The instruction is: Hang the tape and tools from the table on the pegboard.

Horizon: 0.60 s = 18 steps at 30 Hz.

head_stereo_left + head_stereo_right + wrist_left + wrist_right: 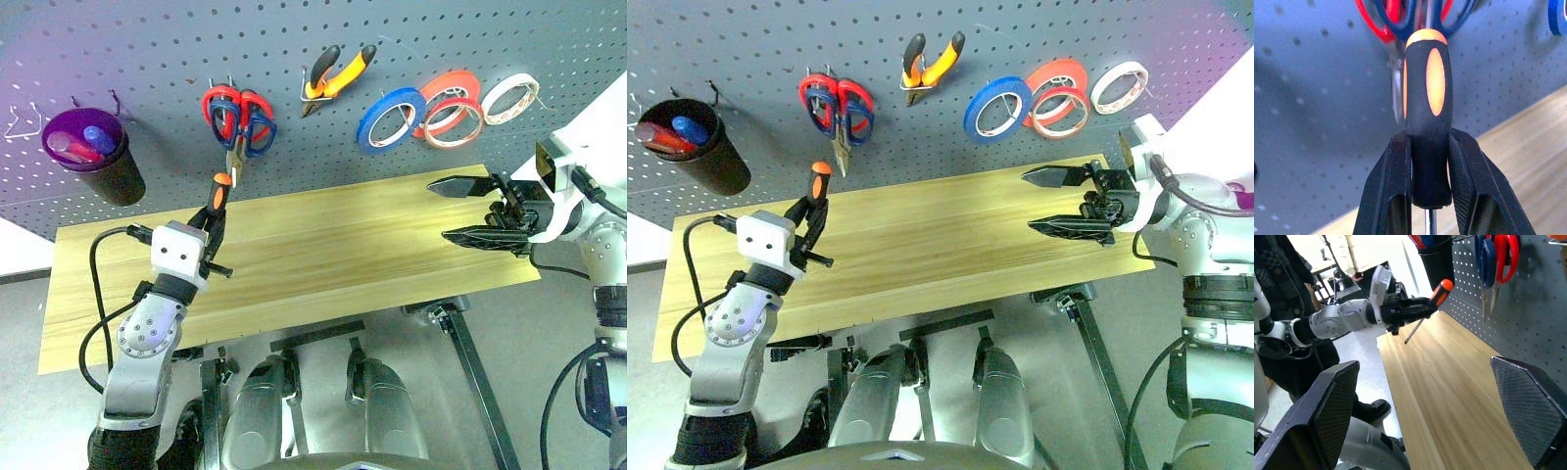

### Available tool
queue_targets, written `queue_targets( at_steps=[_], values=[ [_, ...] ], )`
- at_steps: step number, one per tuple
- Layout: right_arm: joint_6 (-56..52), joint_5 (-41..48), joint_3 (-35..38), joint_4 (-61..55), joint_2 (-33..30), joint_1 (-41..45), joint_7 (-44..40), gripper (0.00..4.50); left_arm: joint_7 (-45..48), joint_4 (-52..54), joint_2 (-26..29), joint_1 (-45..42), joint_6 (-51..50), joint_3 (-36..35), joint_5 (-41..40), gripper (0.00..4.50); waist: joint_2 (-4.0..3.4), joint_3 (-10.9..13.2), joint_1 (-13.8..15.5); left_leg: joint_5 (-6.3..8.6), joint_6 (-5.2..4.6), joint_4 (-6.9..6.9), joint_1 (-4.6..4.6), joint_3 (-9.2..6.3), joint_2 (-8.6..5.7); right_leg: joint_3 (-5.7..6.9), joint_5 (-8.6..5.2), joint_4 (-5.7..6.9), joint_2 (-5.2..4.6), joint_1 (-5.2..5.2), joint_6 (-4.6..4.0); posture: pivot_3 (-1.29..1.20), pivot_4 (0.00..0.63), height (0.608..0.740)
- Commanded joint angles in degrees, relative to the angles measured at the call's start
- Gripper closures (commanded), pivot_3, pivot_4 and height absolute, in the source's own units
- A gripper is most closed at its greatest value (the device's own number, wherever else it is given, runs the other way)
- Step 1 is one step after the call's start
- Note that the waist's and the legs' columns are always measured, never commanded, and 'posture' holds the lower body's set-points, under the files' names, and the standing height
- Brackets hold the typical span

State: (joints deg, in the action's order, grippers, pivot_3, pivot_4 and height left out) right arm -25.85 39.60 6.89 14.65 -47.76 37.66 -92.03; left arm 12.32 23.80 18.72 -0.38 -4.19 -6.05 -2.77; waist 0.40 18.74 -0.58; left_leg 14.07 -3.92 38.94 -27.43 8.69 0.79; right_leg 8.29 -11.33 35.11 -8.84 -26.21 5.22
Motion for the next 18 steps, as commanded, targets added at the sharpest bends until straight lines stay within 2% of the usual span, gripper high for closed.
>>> queue_targets(
  at_steps=[1, 12, 18],
  values=[
    [1.16, 0.47, 0.16, 0.88, -1.17, 1.85, -0.47, 0.0, -0.51, 4.57, 0.25, -0.21, 1.15, -2.03, -0.04, 3.83, 0.0, -0.03, 0.01, -0.01, -0.01, 0.01, 0.0, 0.01, 0.0, 0.0, 0.0, 0.01, 0.01, 0.0, 0.01, 0.0, 0.231, 0.723],
    [1.41, 5.52, -0.18, 2.9, -0.99, 3.63, -0.47, 0.0, -0.91, 10.3, 1.6, -6.97, -4.73, -5.7, -1.68, 3.83, -0.02, -0.54, 1.25, -0.11, -0.18, 0.17, 0.01, 0.13, 0.01, 0.02, 0.1, 0.07, 0.15, 0.09, 0.12, 0.04, 0.193, 0.723],
    [1.77, 8.23, 0.03, 3.77, -1.67, 3.0, -0.47, 0.0, -1.05, 12.25, 4.03, -14.13, -9.64, -8.75, -3.63, 3.83, -0.01, -0.92, 1.61, -0.14, -0.2, 0.29, 0.02, 0.19, -0.01, 0.05, 0.2, 0.12, 0.25, 0.19, 0.24, 0.04, 0.172, 0.723]
  ],
)
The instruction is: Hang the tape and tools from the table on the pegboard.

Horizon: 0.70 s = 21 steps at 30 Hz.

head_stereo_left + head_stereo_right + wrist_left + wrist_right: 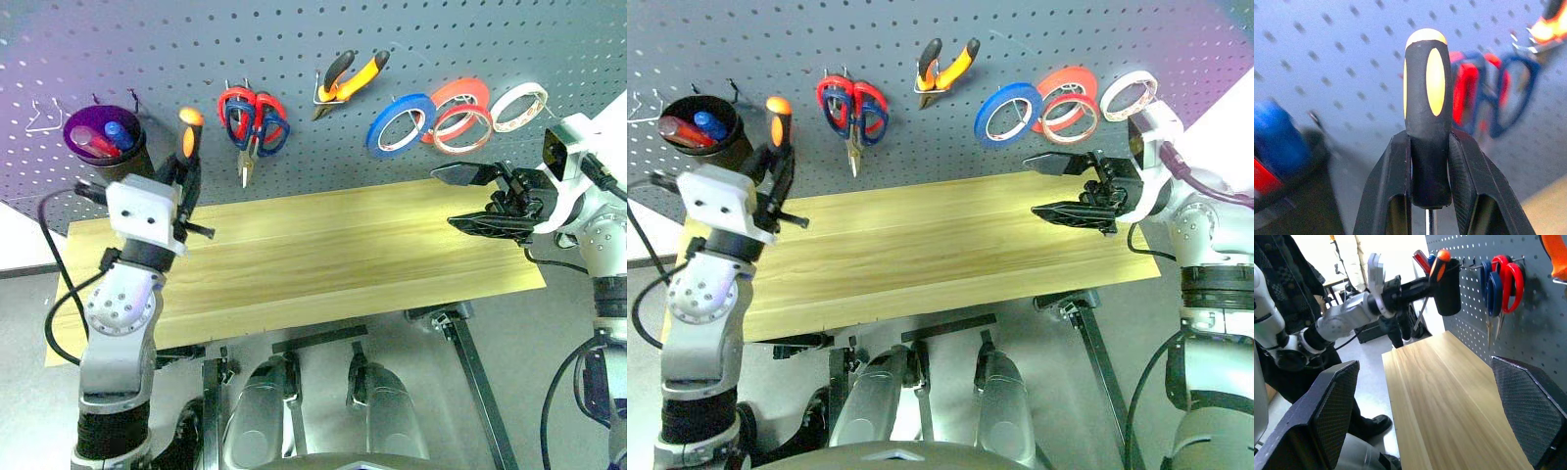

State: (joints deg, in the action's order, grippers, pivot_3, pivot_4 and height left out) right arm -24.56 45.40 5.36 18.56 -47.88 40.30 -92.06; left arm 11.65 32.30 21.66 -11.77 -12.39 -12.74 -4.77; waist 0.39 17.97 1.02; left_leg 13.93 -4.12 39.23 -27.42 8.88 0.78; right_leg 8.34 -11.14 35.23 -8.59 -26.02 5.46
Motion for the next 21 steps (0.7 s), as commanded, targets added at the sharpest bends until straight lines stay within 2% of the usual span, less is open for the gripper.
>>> queue_targets(
  at_steps=[1, 13, 21],
  values=[
    [0.93, 2.38, 1.42, -0.01, -1.73, 0.24, -0.44, 0.0, -0.4, 3.83, 1.47, -4.28, -2.33, -2.48, -2.15, 3.83, 0.01, -0.29, 0.0, 0.0, -0.01, 0.0, 0.0, 0.01, -0.01, 0.0, 0.01, 0.0, 0.01, 0.01, 0.01, 0.04, 0.171, 0.723],
    [3.35, 1.88, -0.28, 1.22, -2.38, -0.03, -0.44, 0.0, 0.54, 0.18, 5.44, -17.61, -7.18, -3.5, -4.61, 3.83, 0.14, -1.3, -0.16, -0.06, -0.03, 0.03, 0.27, 0.06, -0.03, 0.0, 0.04, 0.02, 0.07, 0.29, 0.06, 0.03, 0.16, 0.723],
    [3.82, 1.54, -0.74, 1.29, -2.15, 0.0, -0.44, 0.0, 2.29, -6.85, 8.19, -24.18, -4.1, -3.54, -4.98, 3.83, 0.18, -1.98, -0.24, -0.1, -0.06, 0.04, 0.33, 0.11, -0.07, -0.01, 0.05, 0.02, 0.07, 0.36, 0.1, 0.02, 0.165, 0.723]
  ],
)
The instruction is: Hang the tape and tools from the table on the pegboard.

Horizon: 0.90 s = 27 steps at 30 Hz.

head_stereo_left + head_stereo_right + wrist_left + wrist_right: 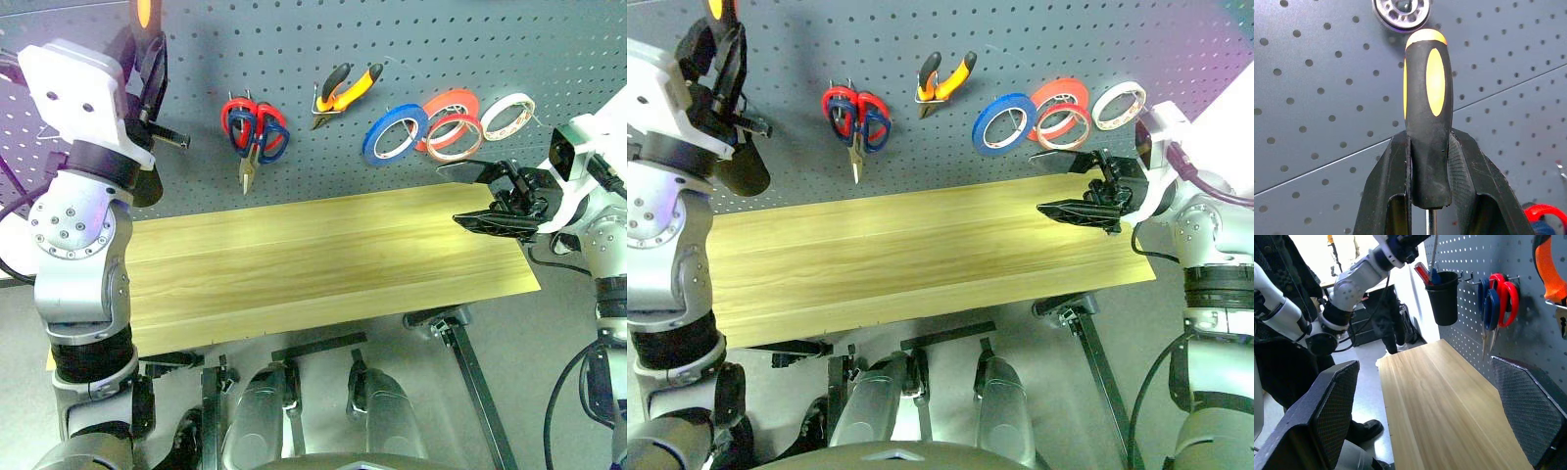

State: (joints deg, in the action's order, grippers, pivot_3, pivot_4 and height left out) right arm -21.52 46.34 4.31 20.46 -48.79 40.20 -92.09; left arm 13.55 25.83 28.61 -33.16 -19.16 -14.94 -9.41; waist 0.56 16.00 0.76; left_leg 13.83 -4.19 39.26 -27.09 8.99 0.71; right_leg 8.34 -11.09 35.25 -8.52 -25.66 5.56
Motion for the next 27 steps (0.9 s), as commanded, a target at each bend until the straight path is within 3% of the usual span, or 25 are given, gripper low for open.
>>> queue_targets(
  at_steps=[1, 11, 20, 27],
  values=[
    [0.71, 0.59, 0.4, -0.48, -1.18, 0.23, -0.41, 0.0, 0.41, -0.83, 1.13, -3.61, 2.62, -1.4, -0.79, 3.83, 0.02, -0.02, 0.03, 0.0, 0.0, 0.0, 0.04, 0.0, 0.0, 0.0, 0.0, 0.0, 0.0, 0.05, 0.0, 0.02, 0.167, 0.723],
    [0.57, 0.39, 0.67, -0.65, -1.32, 0.02, -0.41, 0.0, 1.13, -6.82, 2.87, -8.42, 6.3, -1.32, 0.26, 3.83, 0.02, -0.05, -0.06, 0.0, 0.01, 0.0, 0.37, 0.01, -0.02, -0.04, 0.01, 0.01, -0.03, 0.33, 0.01, 0.01, 0.163, 0.723],
    [0.44, 0.2, 0.7, -1.31, -1.86, -0.93, -0.41, 0.0, 3.42, -14.32, 8.32, -7.37, 12.56, -5.23, 0.05, 3.83, 0.0, -0.07, -0.1, 0.01, 0.01, 0.0, 0.41, 0.04, -0.02, -0.06, 0.01, 0.03, -0.04, 0.34, 0.01, 0.01, 0.168, 0.723],
    [-0.24, 0.23, 0.53, -2.23, -2.13, -0.65, -0.41, 0.0, 3.72, -15.84, 7.47, -2.74, 16.58, -5.62, 0.16, 3.83, 0.0, -0.08, -0.12, 0.01, 0.01, 0.0, 0.47, 0.06, -0.02, -0.09, 0.01, 0.05, -0.05, 0.38, 0.01, 0.01, 0.176, 0.723]
  ],
)
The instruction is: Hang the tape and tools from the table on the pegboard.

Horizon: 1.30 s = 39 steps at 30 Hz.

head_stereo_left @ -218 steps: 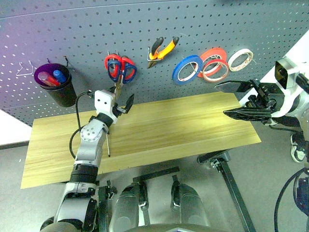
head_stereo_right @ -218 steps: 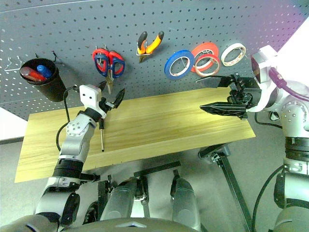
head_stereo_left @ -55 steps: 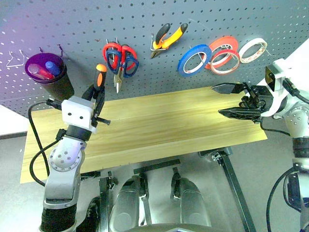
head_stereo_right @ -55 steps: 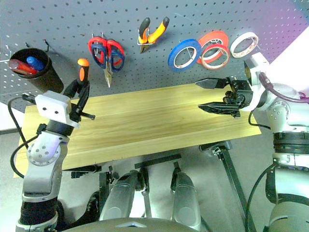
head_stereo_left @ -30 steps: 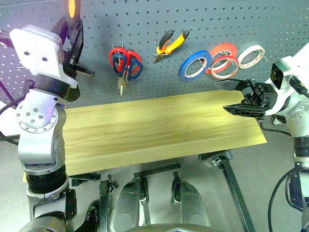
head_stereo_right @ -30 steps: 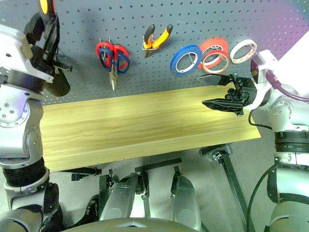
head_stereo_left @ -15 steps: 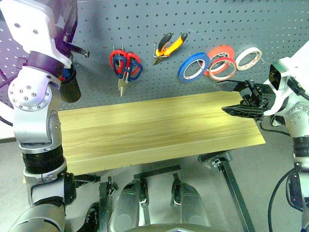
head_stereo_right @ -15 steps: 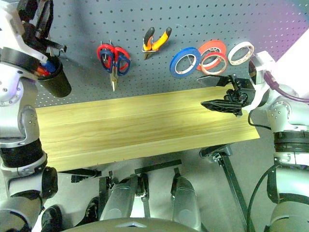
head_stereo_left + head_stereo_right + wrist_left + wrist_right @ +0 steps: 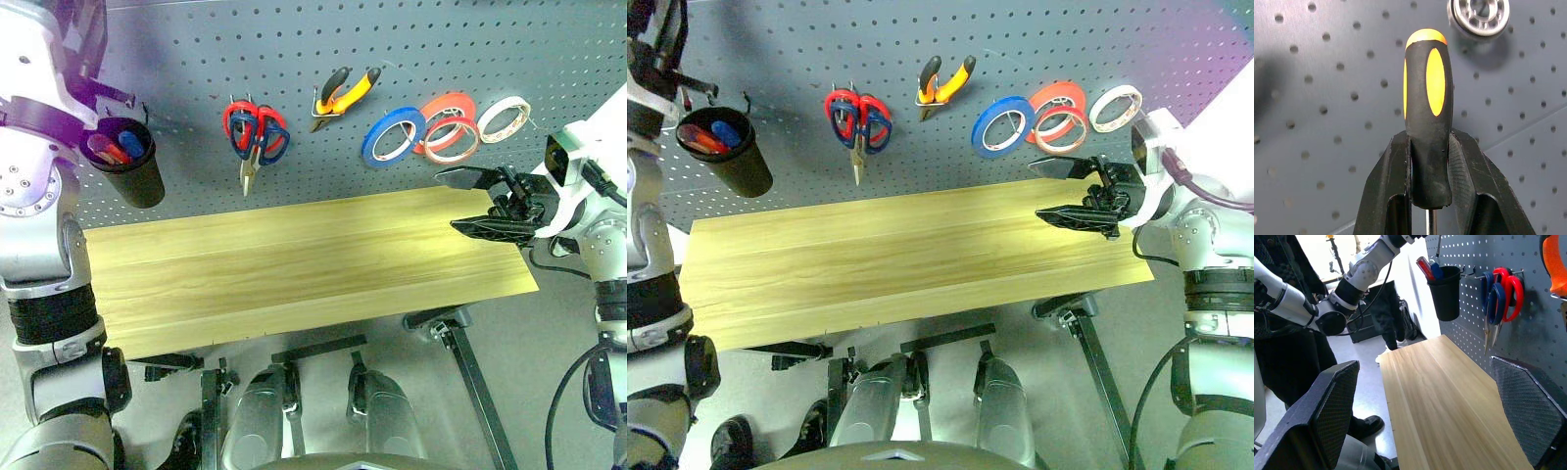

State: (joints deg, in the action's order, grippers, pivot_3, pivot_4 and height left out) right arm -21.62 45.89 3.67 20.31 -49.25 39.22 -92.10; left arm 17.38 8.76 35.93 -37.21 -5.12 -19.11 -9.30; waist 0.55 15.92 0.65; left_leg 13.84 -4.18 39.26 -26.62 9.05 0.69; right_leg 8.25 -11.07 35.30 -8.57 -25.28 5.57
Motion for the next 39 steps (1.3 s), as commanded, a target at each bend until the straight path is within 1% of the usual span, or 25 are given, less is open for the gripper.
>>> queue_targets(
  at_steps=[1, 8, 13, 18, 25, 33, 39],
  values=[
    [-0.19, 0.61, 1.16, -2.23, -1.66, 0.3, -0.4, 0.0, -0.19, 1.1, -0.17, 2.26, 3.13, -1.55, -0.09, 3.83, 0.0, 0.0, -0.02, 0.0, 0.0, 0.0, 0.01, 0.0, 0.0, 0.0, 0.0, 0.0, 0.0, 0.0, 0.0, 0.01, 0.177, 0.723],
    [-0.91, 0.47, 1.08, -2.73, -1.68, 0.4, -0.4, 0.0, -0.91, -1.7, -1.54, 7.27, 5.79, -2.13, -0.32, 3.83, -0.02, -0.02, 0.04, 0.06, 0.11, 0.0, 0.09, 0.01, 0.0, -0.05, 0.0, 0.09, -0.04, 0.02, -0.01, 0.01, 0.187, 0.723],
    [-1.25, 0.28, 1.23, -2.86, -1.53, 0.29, -0.4, 0.0, -2.19, -4.38, -1.84, 8.01, 6.23, -3.25, -0.73, 3.83, -0.15, -0.16, -0.01, 0.08, 0.19, 0.0, 0.18, 0.03, 0.0, -0.12, 0.02, 0.16, -0.06, 0.03, -0.04, 0.0, 0.191, 0.723],
    [-1.51, 0.12, 1.39, -2.86, -1.48, 0.18, -0.4, 0.0, -3.73, -4.89, -1.61, 5.3, 4.48, -4.88, -2.91, 3.83, -0.22, -0.48, 0.02, 0.08, 0.21, 0.01, 0.22, 0.04, 0.0, -0.15, 0.04, 0.18, -0.08, 0.04, -0.08, 0.0, 0.193, 0.723],
    [-1.63, -0.05, 1.34, -3.05, -1.18, 0.24, -0.4, 0.0, -4.21, -5.26, -1.44, 3.56, 3.25, -4.84, -3.51, 3.83, -0.22, -0.49, 0.0, 0.07, 0.2, 0.01, 0.21, 0.05, 0.0, -0.15, 0.05, 0.17, -0.06, 0.03, -0.08, 0.0, 0.198, 0.723],
    [-1.8, -0.41, 1.28, -3.15, -0.54, 0.31, -0.4, 0.0, -4.56, -4.47, -1.72, 0.56, 1.97, -3.29, -3.6, 3.83, -0.21, -0.49, 0.0, 0.07, 0.18, 0.02, 0.19, 0.06, 0.0, -0.15, 0.05, 0.15, -0.05, 0.03, -0.08, 0.01, 0.203, 0.723],
    [-1.76, -0.67, 1.41, -3.2, -0.4, 0.16, -0.4, 0.0, -4.21, -7.34, -1.49, -2.2, 3.57, -2.46, -2.94, 3.83, -0.21, -0.49, 0.01, 0.07, 0.18, 0.02, 0.18, 0.08, -0.01, -0.15, 0.05, 0.14, -0.06, 0.04, -0.08, 0.01, 0.204, 0.723]
  ],
)
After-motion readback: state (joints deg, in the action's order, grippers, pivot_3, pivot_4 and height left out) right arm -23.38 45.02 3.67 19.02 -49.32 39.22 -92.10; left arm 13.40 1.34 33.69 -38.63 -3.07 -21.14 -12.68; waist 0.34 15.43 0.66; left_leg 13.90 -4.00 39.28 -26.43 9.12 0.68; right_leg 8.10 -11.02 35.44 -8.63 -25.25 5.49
